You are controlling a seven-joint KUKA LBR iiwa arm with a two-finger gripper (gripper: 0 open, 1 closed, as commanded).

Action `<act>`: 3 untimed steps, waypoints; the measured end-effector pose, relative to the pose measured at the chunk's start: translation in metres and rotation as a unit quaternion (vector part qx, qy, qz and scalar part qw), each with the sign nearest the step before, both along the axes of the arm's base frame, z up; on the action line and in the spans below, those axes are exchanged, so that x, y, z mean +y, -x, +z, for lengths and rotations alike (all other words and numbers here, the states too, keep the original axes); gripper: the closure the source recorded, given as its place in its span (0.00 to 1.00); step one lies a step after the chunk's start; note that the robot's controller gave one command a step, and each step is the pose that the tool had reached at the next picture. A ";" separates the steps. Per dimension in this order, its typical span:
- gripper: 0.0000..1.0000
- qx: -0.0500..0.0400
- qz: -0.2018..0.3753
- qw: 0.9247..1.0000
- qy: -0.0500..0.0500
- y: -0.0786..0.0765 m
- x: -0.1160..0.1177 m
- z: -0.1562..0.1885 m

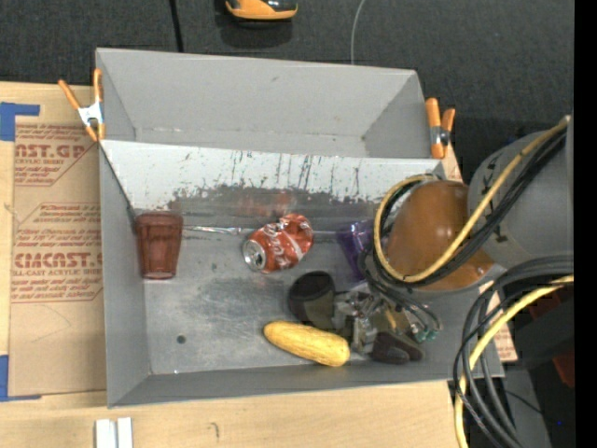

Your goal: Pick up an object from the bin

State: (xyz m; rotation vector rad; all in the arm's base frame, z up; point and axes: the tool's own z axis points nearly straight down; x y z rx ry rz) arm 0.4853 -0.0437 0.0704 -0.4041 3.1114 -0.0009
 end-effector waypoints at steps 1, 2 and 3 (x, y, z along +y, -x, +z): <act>1.00 0.000 0.000 1.000 0.000 0.000 0.000 0.000; 1.00 0.006 -0.004 1.000 -0.001 -0.002 -0.004 0.040; 1.00 0.002 -0.005 1.000 0.000 -0.007 -0.007 0.100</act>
Offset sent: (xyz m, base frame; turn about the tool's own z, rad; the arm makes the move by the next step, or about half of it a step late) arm 0.0112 -0.0113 0.0929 0.0169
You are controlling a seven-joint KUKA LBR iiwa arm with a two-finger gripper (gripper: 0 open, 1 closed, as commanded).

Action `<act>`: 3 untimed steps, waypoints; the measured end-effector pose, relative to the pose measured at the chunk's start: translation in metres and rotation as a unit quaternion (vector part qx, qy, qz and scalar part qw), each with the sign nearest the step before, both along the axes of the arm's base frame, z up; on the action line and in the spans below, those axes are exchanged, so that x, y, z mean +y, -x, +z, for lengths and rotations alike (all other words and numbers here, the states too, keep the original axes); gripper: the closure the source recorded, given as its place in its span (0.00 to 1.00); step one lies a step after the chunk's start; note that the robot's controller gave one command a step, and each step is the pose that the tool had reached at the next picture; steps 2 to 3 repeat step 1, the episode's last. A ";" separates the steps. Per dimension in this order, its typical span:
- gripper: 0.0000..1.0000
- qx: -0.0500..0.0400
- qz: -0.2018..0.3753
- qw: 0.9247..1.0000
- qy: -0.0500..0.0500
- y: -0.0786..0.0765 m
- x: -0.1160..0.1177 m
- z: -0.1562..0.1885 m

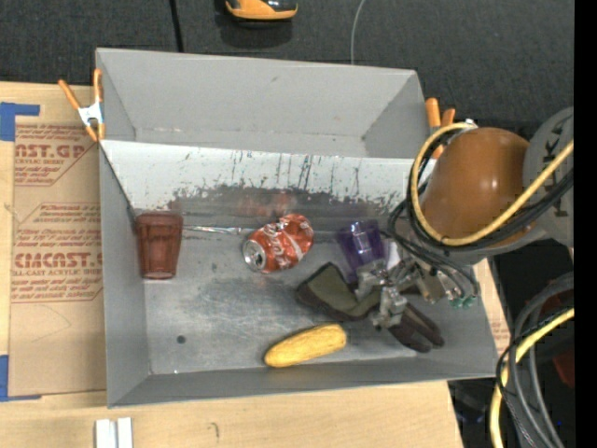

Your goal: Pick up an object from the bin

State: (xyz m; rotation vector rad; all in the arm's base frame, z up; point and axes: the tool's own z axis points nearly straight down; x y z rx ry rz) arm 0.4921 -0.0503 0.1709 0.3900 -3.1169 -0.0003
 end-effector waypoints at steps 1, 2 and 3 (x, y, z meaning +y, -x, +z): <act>1.00 0.000 0.025 1.000 0.000 0.006 -0.012 0.047; 1.00 0.000 0.025 1.000 0.000 0.006 -0.012 0.047; 1.00 0.000 0.025 1.000 0.000 0.006 -0.012 0.047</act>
Offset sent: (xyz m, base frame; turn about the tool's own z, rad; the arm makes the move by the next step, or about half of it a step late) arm 0.0042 -0.0037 0.1188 -0.0312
